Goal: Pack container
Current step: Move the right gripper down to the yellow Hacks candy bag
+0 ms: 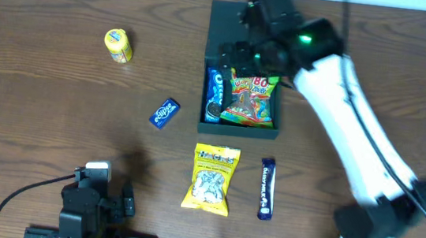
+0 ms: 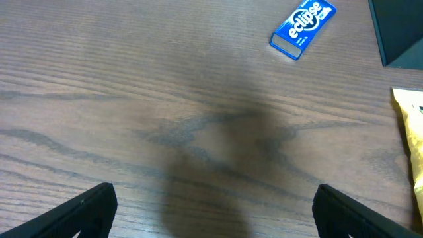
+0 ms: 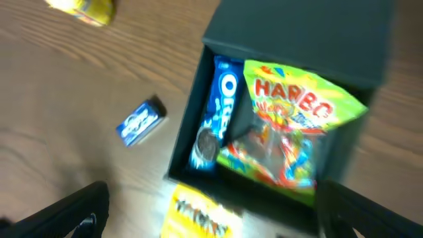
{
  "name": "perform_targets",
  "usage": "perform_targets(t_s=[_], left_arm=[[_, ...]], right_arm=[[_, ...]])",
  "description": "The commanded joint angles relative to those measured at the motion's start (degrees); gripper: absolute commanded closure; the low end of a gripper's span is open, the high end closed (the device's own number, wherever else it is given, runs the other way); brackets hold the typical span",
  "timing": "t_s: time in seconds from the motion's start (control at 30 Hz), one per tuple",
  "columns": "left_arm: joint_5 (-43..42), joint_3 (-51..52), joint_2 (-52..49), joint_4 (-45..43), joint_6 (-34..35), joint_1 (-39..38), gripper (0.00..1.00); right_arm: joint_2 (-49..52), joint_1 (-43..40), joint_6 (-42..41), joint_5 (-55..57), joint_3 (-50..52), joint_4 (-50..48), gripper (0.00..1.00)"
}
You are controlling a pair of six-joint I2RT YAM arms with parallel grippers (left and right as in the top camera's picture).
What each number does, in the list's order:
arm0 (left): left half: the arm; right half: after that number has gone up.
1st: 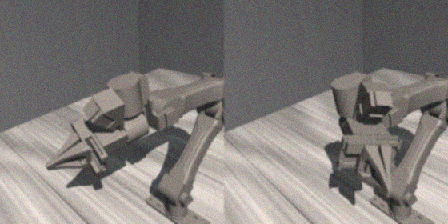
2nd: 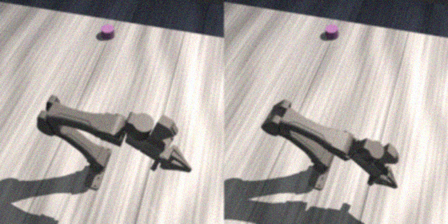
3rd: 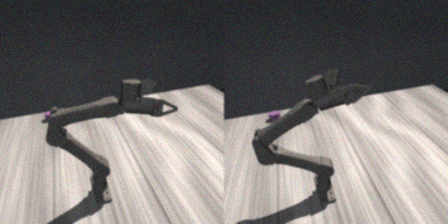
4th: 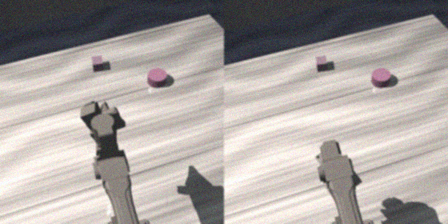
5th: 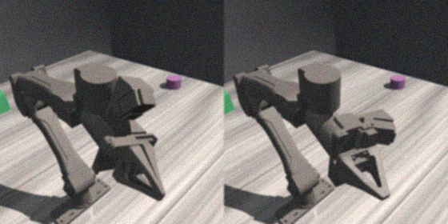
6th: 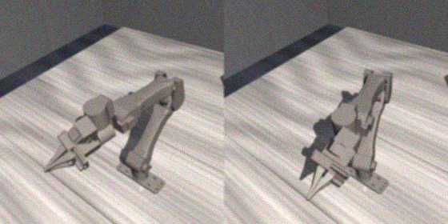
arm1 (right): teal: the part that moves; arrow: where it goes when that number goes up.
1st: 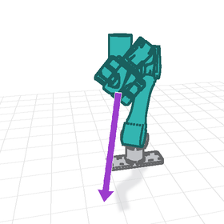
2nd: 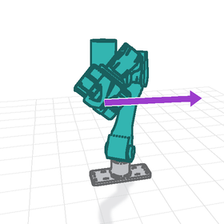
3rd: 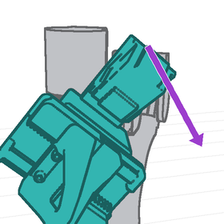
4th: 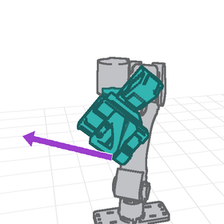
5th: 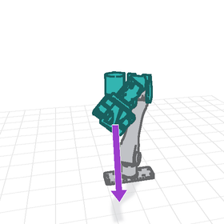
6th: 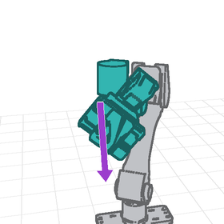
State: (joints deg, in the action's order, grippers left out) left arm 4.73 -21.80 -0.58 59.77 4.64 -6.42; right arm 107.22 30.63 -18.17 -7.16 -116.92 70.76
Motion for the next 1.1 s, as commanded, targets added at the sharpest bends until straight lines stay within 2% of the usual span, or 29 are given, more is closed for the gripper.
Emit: perform_targets(t_s=[0.0, 0.23, 0.53, 0.87, 1.07], left_arm=[[0.1, 1.6, 0.4, 2.6, 1.1, 0.4, 0.05], [0.1, 1.6, 0.4, 2.6, 1.1, 0.4, 0.04], [0.1, 1.6, 0.4, 2.6, 1.1, 0.4, 0.04], [0.1, 1.6, 0.4, 2.6, 1.1, 0.4, 0.05], [0.1, 1.6, 0.4, 2.6, 1.1, 0.4, 0.04]], right_arm=[[-3.3, 0.5, 2.0, 1.8, -0.3, 2.6, 0.01], [-12.0, 4.3, 2.0, 1.8, 4.3, 2.8, 0.01], [-19.0, 11.3, 2.0, 1.8, 16.8, 2.8, 0.01], [-21.2, 18.2, 2.0, 1.8, 26.8, 2.8, 0.01], [-21.2, 22.8, 2.3, 4.8, 29.3, -5.1, 0.01]])
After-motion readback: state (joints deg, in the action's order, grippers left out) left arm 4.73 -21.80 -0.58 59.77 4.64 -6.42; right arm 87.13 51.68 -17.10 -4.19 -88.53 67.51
